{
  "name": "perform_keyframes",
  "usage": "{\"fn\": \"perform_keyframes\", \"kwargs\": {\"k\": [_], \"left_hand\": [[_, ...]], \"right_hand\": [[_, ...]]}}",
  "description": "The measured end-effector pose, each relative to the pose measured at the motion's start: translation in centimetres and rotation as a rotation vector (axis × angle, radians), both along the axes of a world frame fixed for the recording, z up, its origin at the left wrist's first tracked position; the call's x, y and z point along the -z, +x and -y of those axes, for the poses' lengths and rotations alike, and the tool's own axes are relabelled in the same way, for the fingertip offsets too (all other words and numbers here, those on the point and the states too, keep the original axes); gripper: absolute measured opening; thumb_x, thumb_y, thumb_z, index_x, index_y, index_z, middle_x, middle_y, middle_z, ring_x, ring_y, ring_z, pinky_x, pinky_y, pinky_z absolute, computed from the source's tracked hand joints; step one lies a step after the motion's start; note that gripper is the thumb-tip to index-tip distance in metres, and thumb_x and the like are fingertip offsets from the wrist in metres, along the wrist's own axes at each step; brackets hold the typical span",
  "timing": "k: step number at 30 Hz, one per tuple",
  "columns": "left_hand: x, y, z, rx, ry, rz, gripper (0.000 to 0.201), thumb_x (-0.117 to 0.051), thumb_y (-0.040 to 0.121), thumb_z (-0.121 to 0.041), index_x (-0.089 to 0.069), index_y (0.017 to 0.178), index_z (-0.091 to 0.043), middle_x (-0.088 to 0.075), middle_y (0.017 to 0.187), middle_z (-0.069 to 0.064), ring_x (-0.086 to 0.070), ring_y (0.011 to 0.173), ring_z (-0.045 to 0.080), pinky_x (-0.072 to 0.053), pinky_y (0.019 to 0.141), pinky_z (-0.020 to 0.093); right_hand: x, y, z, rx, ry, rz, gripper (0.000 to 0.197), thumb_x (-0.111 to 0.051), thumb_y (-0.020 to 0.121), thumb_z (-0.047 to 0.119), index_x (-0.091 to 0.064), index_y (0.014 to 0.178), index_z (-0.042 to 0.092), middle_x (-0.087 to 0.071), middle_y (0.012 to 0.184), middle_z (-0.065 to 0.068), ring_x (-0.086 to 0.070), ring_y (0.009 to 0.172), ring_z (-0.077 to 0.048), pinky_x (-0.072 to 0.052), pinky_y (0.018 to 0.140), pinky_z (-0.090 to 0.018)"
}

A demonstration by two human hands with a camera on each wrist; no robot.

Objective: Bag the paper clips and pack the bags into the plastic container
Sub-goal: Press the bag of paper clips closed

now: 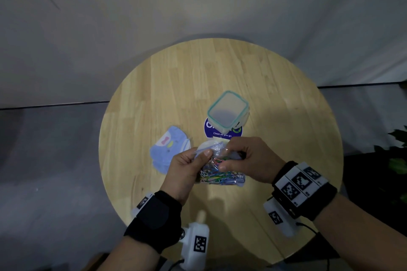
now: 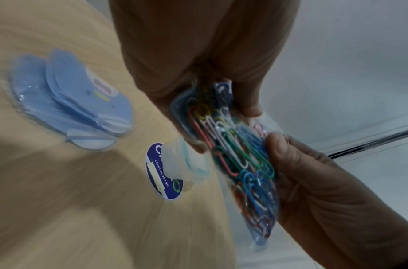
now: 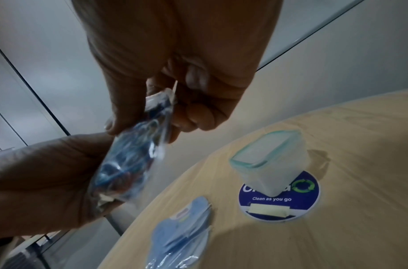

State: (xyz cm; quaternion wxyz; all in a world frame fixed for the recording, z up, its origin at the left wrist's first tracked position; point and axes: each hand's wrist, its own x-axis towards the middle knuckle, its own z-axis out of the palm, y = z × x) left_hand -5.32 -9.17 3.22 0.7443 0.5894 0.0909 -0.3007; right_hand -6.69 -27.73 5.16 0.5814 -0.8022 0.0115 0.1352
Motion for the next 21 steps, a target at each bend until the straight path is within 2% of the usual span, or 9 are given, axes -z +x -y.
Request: {"fn": "perform_keyframes", "kwargs": {"k": [2, 4, 7, 10, 12, 13, 16, 19, 21], "left_hand": [[0.0, -0.2, 0.0, 0.012, 0.009, -0.001, 0.032, -0.065, 0.084, -0.026, -0.069, 0.099, 0.002, -0.071, 0.088, 0.020, -0.066, 0.077, 0.027, -0.052, 0.068, 0.035], [0.0, -0.4, 0.0, 0.015, 0.021, 0.000, 0.032, -0.065, 0.080, -0.026, -0.070, 0.095, 0.003, -0.072, 0.079, 0.014, -0.067, 0.069, 0.023, -0.052, 0.061, 0.028], [-0.1, -0.8, 0.0, 0.008, 0.051, 0.029, 0.029, -0.062, 0.082, -0.022, -0.069, 0.094, 0.004, -0.072, 0.076, 0.011, -0.066, 0.065, 0.020, -0.051, 0.055, 0.025], [-0.2, -0.7, 0.1, -0.023, 0.105, 0.063, 0.023, -0.058, 0.090, -0.015, -0.069, 0.094, 0.005, -0.069, 0.079, 0.015, -0.065, 0.068, 0.022, -0.052, 0.055, 0.026], [-0.4, -0.4, 0.3, -0.049, 0.127, 0.080, 0.021, -0.058, 0.091, -0.013, -0.069, 0.092, 0.004, -0.069, 0.076, 0.013, -0.065, 0.065, 0.019, -0.053, 0.055, 0.026], [-0.5, -0.2, 0.3, -0.056, 0.134, 0.093, 0.020, -0.057, 0.091, -0.012, -0.068, 0.091, 0.004, -0.068, 0.075, 0.012, -0.064, 0.064, 0.018, -0.053, 0.056, 0.026], [-0.8, -0.1, 0.5, -0.048, 0.144, 0.126, 0.018, -0.056, 0.092, -0.011, -0.066, 0.085, 0.002, -0.066, 0.071, 0.007, -0.062, 0.061, 0.013, -0.053, 0.055, 0.025], [-1.0, -0.1, 0.7, -0.016, 0.128, 0.117, 0.017, -0.057, 0.091, -0.014, -0.066, 0.087, 0.000, -0.066, 0.072, 0.007, -0.062, 0.061, 0.011, -0.053, 0.056, 0.025], [-1.1, 0.1, 0.6, 0.029, 0.123, 0.118, 0.020, -0.062, 0.088, -0.016, -0.066, 0.090, 0.004, -0.067, 0.074, 0.008, -0.062, 0.062, 0.011, -0.051, 0.055, 0.025]], "right_hand": [[-0.2, 0.2, -0.2, -0.064, -0.050, -0.022, 0.018, -0.081, 0.067, 0.016, -0.069, 0.068, 0.029, -0.067, 0.071, 0.006, -0.062, 0.068, -0.006, -0.050, 0.067, -0.025], [-0.5, 0.4, -0.2, -0.136, -0.105, -0.043, 0.006, -0.078, 0.072, 0.016, -0.073, 0.072, 0.020, -0.066, 0.074, 0.002, -0.062, 0.072, -0.007, -0.049, 0.071, -0.024], [-0.6, 0.3, -0.3, -0.224, -0.167, -0.008, 0.005, -0.075, 0.076, 0.018, -0.075, 0.079, 0.015, -0.059, 0.071, 0.009, -0.058, 0.071, 0.000, -0.043, 0.069, -0.012], [-0.1, -0.5, -0.5, -0.026, -0.042, 0.012, 0.011, -0.079, 0.069, 0.014, -0.074, 0.076, 0.022, -0.067, 0.072, 0.003, -0.063, 0.068, -0.008, -0.050, 0.069, -0.023], [0.2, -1.1, -0.5, 0.152, 0.099, -0.002, 0.021, -0.078, 0.067, 0.008, -0.072, 0.077, 0.026, -0.066, 0.068, -0.004, -0.058, 0.061, -0.012, -0.050, 0.063, -0.028], [0.2, -1.2, -0.5, 0.200, 0.153, -0.012, 0.025, -0.076, 0.068, 0.005, -0.070, 0.081, 0.025, -0.063, 0.066, -0.007, -0.054, 0.059, -0.013, -0.048, 0.061, -0.026], [0.3, -1.3, 0.1, 0.272, 0.212, -0.064, 0.027, -0.074, 0.072, -0.003, -0.065, 0.087, 0.018, -0.063, 0.060, -0.002, -0.053, 0.054, -0.010, -0.044, 0.055, -0.019], [0.1, -1.2, 0.5, 0.257, 0.188, -0.070, 0.009, -0.071, 0.075, -0.003, -0.064, 0.071, 0.001, -0.063, 0.061, -0.007, -0.054, 0.054, -0.004, -0.044, 0.057, -0.016], [0.1, -1.3, 0.5, 0.268, 0.175, -0.061, 0.013, -0.070, 0.075, -0.006, -0.062, 0.064, -0.004, -0.059, 0.058, -0.007, -0.051, 0.051, -0.001, -0.042, 0.055, -0.014]]}}
